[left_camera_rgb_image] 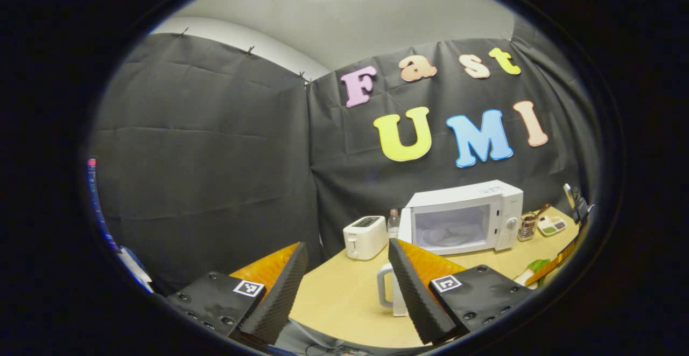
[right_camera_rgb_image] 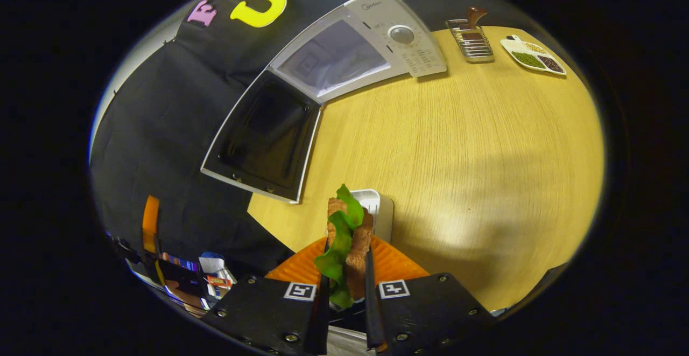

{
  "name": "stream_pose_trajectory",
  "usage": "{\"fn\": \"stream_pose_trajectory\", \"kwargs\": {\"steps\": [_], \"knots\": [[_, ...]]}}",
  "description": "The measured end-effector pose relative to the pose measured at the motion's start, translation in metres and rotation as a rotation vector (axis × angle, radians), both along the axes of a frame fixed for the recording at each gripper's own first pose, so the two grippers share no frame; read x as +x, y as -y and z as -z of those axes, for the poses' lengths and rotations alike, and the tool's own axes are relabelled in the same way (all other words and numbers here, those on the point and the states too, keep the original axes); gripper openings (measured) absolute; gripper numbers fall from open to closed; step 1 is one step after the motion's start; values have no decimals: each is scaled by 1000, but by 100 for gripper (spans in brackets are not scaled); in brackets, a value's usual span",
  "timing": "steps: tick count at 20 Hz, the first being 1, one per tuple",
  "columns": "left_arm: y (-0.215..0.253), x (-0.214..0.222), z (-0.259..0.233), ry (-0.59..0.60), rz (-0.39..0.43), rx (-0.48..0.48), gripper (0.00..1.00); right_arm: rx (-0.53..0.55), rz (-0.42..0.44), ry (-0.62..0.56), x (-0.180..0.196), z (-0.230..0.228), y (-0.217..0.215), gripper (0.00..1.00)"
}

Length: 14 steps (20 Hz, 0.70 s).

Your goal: Open the microwave oven with the left hand, put the food in, and close the microwave oven.

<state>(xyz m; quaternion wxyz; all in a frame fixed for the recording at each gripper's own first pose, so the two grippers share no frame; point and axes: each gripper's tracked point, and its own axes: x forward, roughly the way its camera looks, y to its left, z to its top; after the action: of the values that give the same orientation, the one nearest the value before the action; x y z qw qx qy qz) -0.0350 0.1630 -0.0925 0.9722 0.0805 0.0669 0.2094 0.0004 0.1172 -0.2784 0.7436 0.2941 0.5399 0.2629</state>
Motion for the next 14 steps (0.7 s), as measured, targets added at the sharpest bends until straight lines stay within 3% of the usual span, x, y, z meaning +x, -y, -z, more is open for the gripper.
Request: {"fn": "stream_pose_trajectory", "kwargs": {"steps": [5, 9, 14], "knots": [[-19, 35, -2, 34, 63, -46, 93, 48, 103, 144, 55, -27, -23, 28], [-49, 73, -5, 42, 118, -22, 97, 60, 234, 241, 107, -37, -56, 28], [-98, 117, -11, 54, 156, -9, 93, 44, 383, 330, 167, -39, -94, 28]]}}
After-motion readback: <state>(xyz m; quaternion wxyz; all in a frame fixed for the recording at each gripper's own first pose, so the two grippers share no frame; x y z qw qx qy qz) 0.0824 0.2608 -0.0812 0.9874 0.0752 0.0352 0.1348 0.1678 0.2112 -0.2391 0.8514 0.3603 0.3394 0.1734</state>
